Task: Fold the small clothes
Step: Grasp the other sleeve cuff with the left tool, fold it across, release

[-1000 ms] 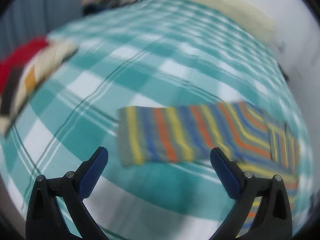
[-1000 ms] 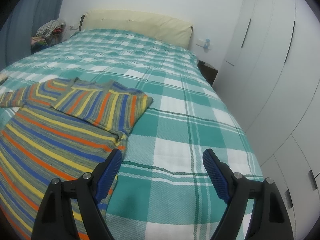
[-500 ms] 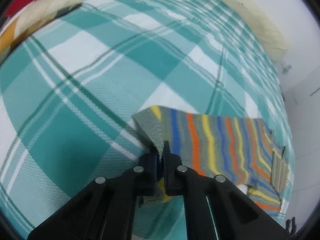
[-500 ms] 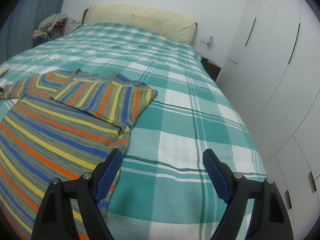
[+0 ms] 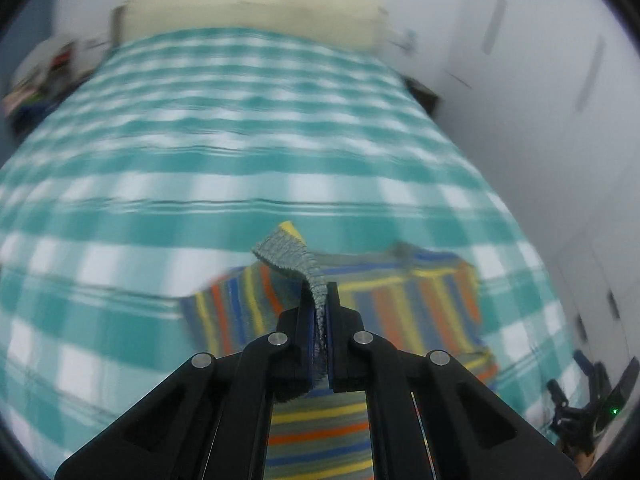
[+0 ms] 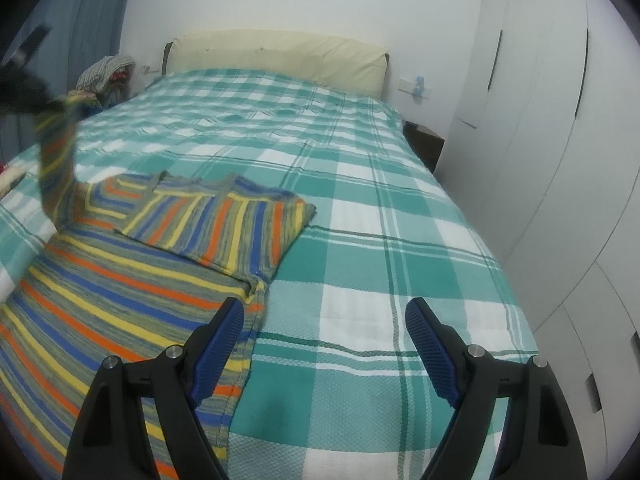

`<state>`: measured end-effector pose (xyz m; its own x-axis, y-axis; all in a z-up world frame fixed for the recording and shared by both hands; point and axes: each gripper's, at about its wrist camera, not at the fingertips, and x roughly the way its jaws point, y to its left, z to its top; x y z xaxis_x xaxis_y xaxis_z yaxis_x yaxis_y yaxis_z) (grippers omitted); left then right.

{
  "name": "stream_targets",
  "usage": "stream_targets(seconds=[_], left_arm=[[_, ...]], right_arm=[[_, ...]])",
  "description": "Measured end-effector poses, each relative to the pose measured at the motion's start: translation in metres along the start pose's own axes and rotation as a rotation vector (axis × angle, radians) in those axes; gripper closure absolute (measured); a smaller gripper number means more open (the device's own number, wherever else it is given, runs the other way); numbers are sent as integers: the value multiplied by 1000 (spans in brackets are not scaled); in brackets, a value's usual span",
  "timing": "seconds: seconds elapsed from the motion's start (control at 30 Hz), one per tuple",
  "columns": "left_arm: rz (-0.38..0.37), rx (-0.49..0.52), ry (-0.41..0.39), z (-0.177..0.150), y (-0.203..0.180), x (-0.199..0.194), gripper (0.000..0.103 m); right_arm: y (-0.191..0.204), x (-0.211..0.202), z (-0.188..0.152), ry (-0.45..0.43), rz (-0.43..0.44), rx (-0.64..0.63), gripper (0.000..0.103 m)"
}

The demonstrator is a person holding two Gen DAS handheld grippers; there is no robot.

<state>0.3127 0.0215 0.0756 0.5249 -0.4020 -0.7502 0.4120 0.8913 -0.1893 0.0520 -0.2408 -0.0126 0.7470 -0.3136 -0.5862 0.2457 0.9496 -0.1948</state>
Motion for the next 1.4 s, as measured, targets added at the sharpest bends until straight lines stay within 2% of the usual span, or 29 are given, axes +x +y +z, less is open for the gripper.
stream_targets(seconds=[0.13, 0.27, 0.3, 0.33, 0.4, 0.47, 0.53, 0.63, 0.7, 0.8, 0.83, 0.87, 0.9, 0.97, 1.03, 1.07, 1.13, 1.23, 1.27, 1.3, 1.33, 1.37, 1.4], left_arm=[[-45, 42, 75, -2, -50, 59, 101], [-61, 83, 124, -23, -78, 87, 98], [-58, 102, 138, -28, -82, 93, 89], [-53, 117, 151, -33, -86, 98, 64], [-64, 125, 168, -41, -89, 104, 26], [-92, 114, 116, -43, -81, 94, 25], [-90, 70, 102, -41, -62, 86, 25], [-28, -18, 69, -47, -18, 69, 22], [19, -54, 71, -62, 10, 68, 19], [117, -103, 133, -97, 50, 81, 22], [186, -122, 169, -113, 68, 86, 34], [252, -136, 197, -124, 81, 90, 39], [268, -165, 186, -131, 93, 88, 39], [251, -256, 141, -136, 113, 71, 39], [204, -314, 115, -133, 120, 53, 37], [172, -313, 93, -132, 118, 46, 36], [121, -296, 67, -129, 111, 39, 26], [66, -262, 110, -130, 96, 49, 28], [65, -243, 138, -134, 90, 58, 33], [66, -228, 156, -137, 87, 64, 62], [63, -217, 174, -141, 84, 70, 96], [64, -210, 174, -144, 82, 72, 96], [96, -198, 144, -145, 79, 69, 97]], right_arm=[[-7, -1, 0, -1, -2, 13, 21], [-14, -1, -1, -1, -10, 24, 21], [-16, 0, -1, 0, -12, 28, 21], [-18, 0, -1, 0, -14, 30, 21], [-21, 1, 0, 3, -13, 37, 21], [-23, 1, 0, 7, -8, 47, 21], [-26, 1, 0, 6, -3, 56, 21], [-26, -1, 0, 2, 2, 57, 21], [-26, 0, 0, 4, 6, 56, 21], [-23, 2, -1, 12, 12, 49, 21], [-22, 3, -2, 14, 13, 48, 21], [-21, 3, -2, 15, 13, 47, 21], [-20, 3, -3, 15, 12, 45, 21], [-18, 4, -4, 15, 7, 38, 21], [-18, 5, -4, 15, 2, 35, 21], [-17, 5, -5, 16, -1, 34, 21], [-17, 6, -5, 16, -1, 34, 21], [-17, 6, -5, 13, -3, 29, 21], [-16, 7, -5, 12, -4, 26, 21], [-14, 7, -6, 12, -5, 21, 21], [-13, 7, -6, 12, -7, 16, 21], [-12, 8, -7, 11, -9, 8, 21], [-11, 8, -7, 11, -12, 5, 21]])
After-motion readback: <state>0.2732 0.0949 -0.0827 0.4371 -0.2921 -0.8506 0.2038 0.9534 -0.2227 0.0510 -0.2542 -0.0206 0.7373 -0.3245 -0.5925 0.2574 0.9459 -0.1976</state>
